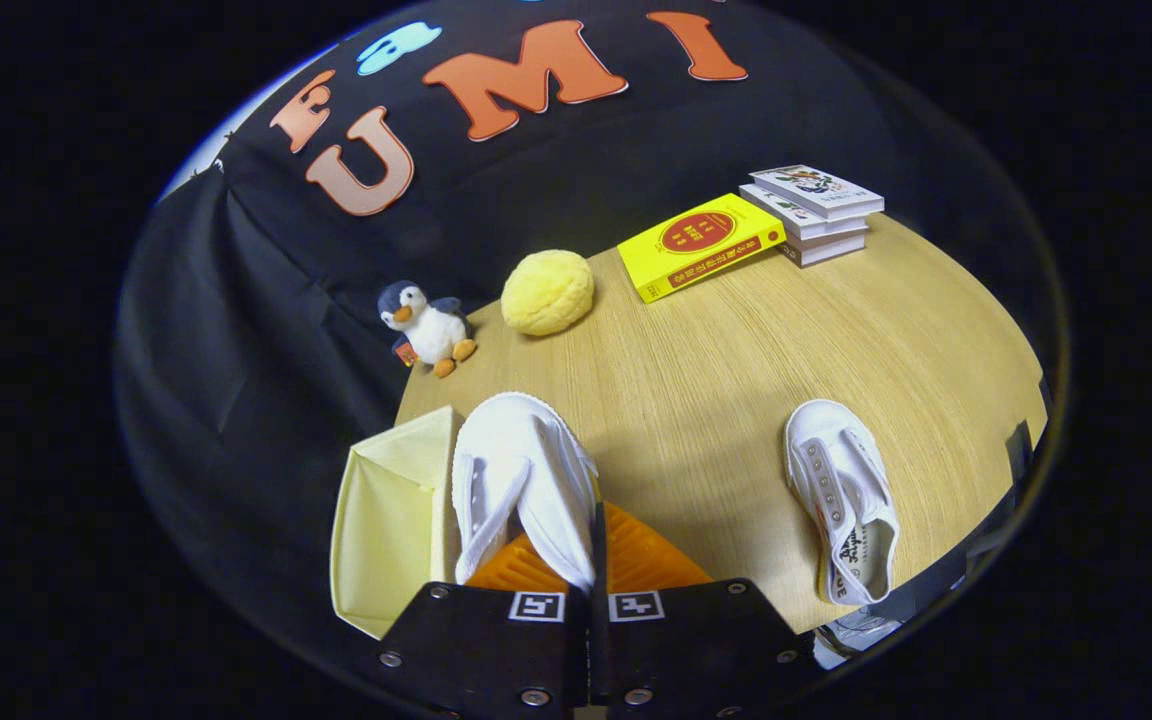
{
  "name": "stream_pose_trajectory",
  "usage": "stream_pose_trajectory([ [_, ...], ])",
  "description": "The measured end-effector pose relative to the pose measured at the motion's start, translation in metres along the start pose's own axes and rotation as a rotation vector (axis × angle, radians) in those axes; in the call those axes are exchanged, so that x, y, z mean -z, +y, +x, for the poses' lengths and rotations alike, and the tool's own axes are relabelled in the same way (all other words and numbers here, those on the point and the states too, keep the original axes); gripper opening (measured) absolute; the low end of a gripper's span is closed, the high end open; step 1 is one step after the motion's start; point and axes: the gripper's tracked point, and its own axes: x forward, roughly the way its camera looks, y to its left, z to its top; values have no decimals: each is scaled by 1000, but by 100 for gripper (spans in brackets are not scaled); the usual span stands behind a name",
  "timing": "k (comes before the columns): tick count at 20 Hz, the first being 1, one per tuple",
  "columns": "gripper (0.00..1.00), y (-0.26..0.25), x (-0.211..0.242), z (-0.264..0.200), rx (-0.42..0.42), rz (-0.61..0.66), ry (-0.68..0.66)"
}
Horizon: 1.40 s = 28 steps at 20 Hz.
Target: Open the storage box then place both shoes into the box .Put the left shoe in first, then the right shoe, with the right side of both shoes facing outward in a uniform manner.
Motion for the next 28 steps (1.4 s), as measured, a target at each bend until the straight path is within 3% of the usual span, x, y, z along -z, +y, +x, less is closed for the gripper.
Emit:
stream_pose_trajectory([
  [5, 2, 74, -12, -5, -51, -16, -12],
  [10, 2, 140, 18, 22, -89, -70, 78],
  [16, 3, 163, 63, 69, 2, -100, 202],
  [22, 3, 154, 103, 103, 158, -99, 301],
  [28, 3, 159, 139, 131, 159, -73, 390],
])
